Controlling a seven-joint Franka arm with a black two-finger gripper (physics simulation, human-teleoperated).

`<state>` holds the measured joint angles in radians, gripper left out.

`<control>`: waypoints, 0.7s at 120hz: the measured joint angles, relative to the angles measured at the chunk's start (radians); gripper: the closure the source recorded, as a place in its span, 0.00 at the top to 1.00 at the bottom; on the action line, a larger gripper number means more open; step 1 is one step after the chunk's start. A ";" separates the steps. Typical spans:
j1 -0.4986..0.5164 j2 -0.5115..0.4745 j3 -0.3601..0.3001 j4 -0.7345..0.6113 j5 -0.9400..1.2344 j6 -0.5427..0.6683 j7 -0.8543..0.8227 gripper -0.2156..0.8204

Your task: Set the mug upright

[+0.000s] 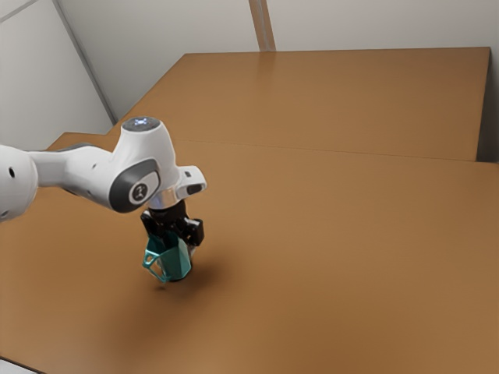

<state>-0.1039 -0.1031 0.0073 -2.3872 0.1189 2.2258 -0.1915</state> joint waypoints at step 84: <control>0.033 0.023 -0.096 0.461 -0.038 -0.376 0.000 0.77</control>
<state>-0.0713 -0.0801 -0.0889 -1.9262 0.0808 1.8494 -0.1917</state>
